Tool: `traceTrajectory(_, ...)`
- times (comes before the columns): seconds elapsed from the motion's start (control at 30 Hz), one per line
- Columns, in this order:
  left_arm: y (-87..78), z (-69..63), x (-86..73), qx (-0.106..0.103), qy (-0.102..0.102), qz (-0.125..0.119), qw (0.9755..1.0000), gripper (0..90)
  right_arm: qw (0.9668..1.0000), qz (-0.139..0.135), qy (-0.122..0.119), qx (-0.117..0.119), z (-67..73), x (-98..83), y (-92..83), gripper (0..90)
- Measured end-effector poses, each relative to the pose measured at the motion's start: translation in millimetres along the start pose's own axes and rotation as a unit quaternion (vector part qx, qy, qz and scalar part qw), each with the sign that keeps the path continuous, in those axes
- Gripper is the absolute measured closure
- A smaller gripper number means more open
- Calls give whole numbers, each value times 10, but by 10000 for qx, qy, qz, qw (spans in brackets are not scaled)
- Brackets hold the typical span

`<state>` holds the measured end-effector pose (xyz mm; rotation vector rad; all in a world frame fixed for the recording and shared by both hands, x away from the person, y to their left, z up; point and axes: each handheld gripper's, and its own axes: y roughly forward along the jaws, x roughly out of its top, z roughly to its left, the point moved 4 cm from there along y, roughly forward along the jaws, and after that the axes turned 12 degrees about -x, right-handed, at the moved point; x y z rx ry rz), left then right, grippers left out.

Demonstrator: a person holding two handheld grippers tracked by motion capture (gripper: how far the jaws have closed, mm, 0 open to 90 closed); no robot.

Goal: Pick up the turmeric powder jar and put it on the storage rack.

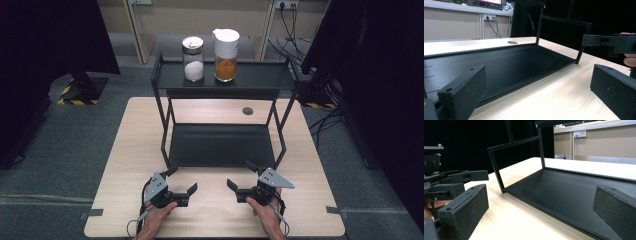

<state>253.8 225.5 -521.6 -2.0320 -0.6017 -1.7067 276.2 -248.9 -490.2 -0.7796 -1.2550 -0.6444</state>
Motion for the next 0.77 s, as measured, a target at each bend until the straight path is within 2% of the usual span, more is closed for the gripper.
traceTrajectory(0.77, -4, -1, -4, 36, -5, -7, 10000, 3, 10000, 14, 27, -3, -18, -9, 8, 5)
